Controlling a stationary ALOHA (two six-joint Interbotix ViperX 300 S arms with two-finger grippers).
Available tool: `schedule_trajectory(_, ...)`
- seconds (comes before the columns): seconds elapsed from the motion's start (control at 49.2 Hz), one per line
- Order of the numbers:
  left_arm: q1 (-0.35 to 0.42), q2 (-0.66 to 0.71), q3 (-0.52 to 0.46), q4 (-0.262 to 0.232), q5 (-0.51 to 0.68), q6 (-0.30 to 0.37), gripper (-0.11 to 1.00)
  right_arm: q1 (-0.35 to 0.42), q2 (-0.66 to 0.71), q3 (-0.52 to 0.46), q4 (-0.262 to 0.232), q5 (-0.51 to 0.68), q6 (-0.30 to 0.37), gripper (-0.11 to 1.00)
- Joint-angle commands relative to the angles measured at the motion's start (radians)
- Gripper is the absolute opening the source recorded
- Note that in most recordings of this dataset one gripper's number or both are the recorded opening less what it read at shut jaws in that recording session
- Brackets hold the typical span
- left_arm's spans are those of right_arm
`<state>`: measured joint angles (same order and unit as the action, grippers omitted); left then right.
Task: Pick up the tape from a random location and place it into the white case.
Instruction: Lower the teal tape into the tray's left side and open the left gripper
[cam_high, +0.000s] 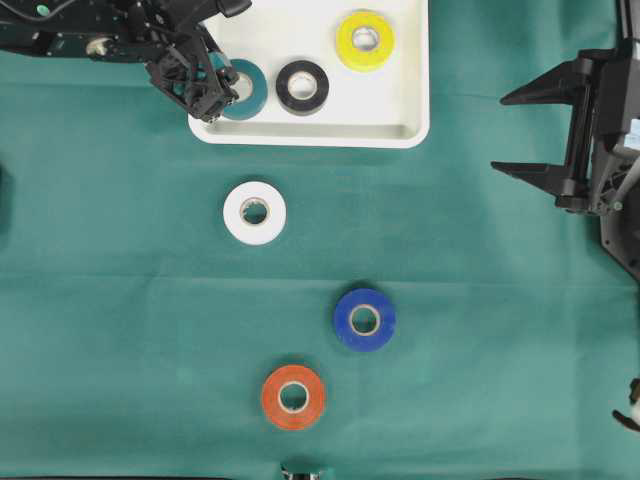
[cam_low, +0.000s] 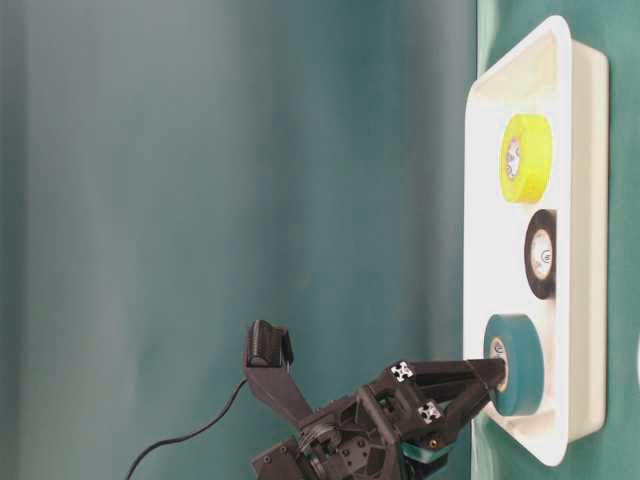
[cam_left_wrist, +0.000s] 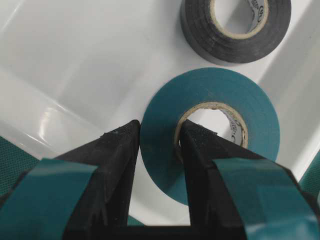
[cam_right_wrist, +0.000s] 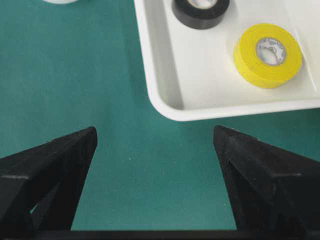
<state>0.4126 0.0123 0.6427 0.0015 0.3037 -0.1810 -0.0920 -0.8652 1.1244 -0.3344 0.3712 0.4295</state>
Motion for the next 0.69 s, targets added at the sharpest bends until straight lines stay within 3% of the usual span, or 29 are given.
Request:
schedule_trajectory(0.0,-0.003,-0.012,-0.008,-0.002,-0.003,0.002,0.22,-0.002,0.006,-0.02,-0.003,-0.009,0.002,0.89)
schedule_trajectory(0.325,-0.003,-0.011,-0.014,-0.003,0.003,-0.002,0.24,-0.002,0.006,-0.018,-0.002,-0.012,0.002,0.89)
schedule_trajectory(0.366,-0.002,-0.011,-0.015,-0.003,0.002,-0.002,0.31,-0.002,0.006,-0.018,-0.003,-0.012,0.002,0.89)
schedule_trajectory(0.549,-0.003,-0.011,-0.015,-0.003,-0.002,-0.002,0.86,-0.002,0.006,-0.018,-0.003,-0.012,0.0,0.89)
schedule_trajectory(0.61,-0.002,-0.012,-0.015,-0.003,-0.002,-0.002,0.96,-0.002,0.006,-0.018,-0.003,-0.012,0.002,0.89)
schedule_trajectory(0.671,-0.003,-0.011,-0.015,-0.003,-0.002,-0.002,1.0,-0.002,0.006,-0.018,-0.003,-0.012,0.002,0.89)
